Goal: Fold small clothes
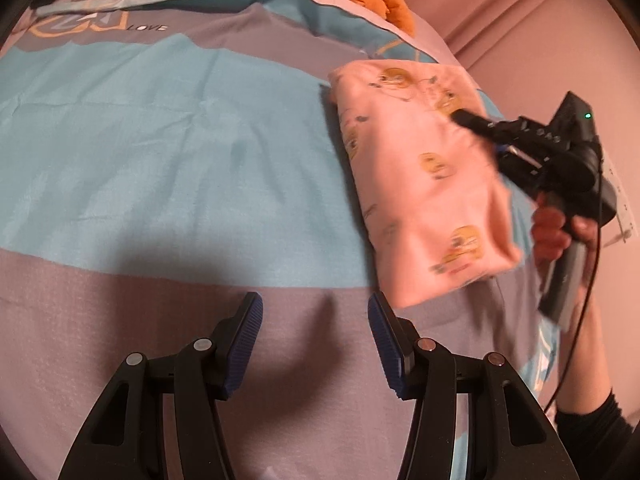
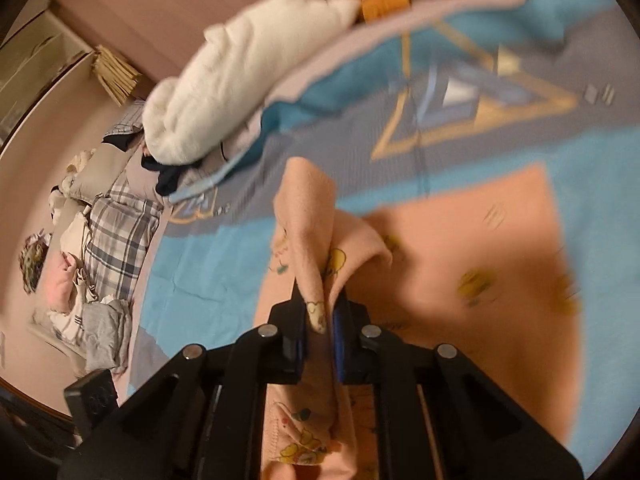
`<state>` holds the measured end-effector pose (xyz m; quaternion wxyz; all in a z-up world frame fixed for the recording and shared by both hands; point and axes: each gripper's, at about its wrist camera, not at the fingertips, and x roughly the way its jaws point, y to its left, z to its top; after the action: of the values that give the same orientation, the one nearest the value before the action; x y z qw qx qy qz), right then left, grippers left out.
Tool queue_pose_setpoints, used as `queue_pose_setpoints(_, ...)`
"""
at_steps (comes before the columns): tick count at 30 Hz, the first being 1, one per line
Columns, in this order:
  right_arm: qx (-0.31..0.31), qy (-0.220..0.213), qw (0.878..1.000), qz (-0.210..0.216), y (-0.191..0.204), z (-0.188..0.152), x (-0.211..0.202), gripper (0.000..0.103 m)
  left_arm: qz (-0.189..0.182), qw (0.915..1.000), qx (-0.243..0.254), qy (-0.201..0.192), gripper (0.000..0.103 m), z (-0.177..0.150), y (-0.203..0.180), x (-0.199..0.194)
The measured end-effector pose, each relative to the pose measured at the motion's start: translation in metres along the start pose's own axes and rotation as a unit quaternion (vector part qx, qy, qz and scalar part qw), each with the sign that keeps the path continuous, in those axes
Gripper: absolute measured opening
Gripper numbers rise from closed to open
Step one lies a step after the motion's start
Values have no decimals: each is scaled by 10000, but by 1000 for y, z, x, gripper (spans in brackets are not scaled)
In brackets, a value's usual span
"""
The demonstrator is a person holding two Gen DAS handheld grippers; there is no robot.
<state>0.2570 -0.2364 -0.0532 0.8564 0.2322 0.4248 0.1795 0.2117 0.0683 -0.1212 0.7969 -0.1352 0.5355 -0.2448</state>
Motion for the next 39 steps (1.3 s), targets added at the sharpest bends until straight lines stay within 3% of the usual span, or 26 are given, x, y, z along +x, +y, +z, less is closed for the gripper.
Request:
queue_pose_setpoints(5,20,-76,9984,-558,-35,11,-28,11,-144,9998,130,57,53,4,-17,6)
queue_pose_setpoints(10,303,122,9959,-840,-78,-3,-21,12,-313,9991,252,124,53,22,-46,24)
queue_pose_setpoints(15,640,109,9962,-582,-106,-12,-10,13,-518,9970,575,87,53,39,-83,34)
queue_pose_setpoints(19,520,-6,9972,-530,-101,-10,-13,13,-587,9949,816,111,53,44,-103,43)
queue_pose_setpoints(24,392,-458,9971,-468,-94,-1,-26,9,-583,9936,936,244,53,45,-115,60)
queue_pose_setpoints(30,402,-258,9966,-676,-107,1,-9,7,-456,9936,954,394,53,42,-117,75)
queue_pose_setpoints(37,217,-619,9962,-572,-94,14,-17,6,-446,9937,944,406,53,45,-120,76)
queue_pose_setpoints(39,291,-400,9967,-648,-97,16,-8,7,-369,9934,984,450,53,44,-122,80)
